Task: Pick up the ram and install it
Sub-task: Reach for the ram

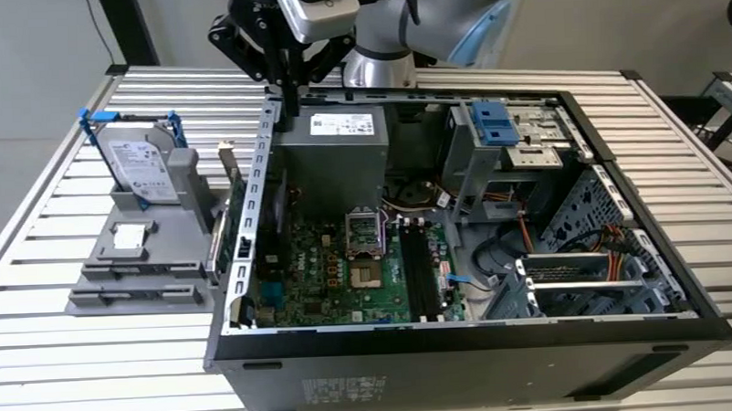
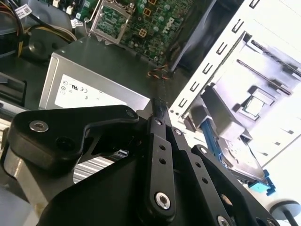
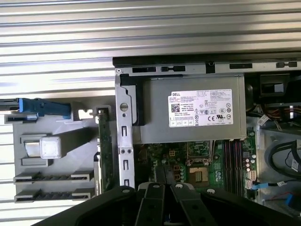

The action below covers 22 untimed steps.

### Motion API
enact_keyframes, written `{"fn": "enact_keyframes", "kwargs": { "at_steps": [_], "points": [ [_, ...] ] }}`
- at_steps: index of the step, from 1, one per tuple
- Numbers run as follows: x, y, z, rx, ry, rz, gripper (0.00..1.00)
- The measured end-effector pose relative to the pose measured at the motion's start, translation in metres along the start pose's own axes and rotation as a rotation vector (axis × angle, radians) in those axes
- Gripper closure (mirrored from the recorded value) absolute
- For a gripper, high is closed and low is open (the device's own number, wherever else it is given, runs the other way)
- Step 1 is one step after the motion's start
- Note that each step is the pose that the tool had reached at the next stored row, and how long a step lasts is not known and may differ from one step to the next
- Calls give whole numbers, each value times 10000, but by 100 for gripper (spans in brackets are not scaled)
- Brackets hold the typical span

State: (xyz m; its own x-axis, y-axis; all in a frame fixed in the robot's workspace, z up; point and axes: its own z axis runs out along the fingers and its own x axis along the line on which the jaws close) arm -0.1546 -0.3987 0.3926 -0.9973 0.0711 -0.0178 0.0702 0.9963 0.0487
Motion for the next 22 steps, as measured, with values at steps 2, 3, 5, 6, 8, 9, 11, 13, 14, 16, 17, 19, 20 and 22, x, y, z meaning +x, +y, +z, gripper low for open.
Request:
{"fn": "enact_keyframes", "kwargs": {
  "at_steps": [2, 3, 5, 6, 8, 9, 11, 13, 14, 16, 17, 19, 20, 22],
  "points": [
    [20, -1, -1, 1, 3, 0, 100],
    [29, -2, -1, 1, 5, -1, 100],
    [50, -3, -1, 2, 9, 0, 100],
    [59, -4, -1, 1, 10, -1, 100],
    [77, -4, -2, 2, 15, 1, 100],
    [85, -5, -2, 2, 16, 0, 100],
    [101, -6, -2, 2, 21, 1, 100],
    [117, -7, -3, 3, 26, 1, 100],
    [124, -8, -2, 2, 29, 1, 100],
    [138, -9, -3, 3, 35, 1, 100],
    [145, -9, -3, 3, 38, 1, 100],
    [159, -10, -4, 4, 44, 2, 100],
    [166, -11, -4, 4, 48, 1, 100],
    [179, -12, -4, 4, 54, 2, 100]
  ]
}}
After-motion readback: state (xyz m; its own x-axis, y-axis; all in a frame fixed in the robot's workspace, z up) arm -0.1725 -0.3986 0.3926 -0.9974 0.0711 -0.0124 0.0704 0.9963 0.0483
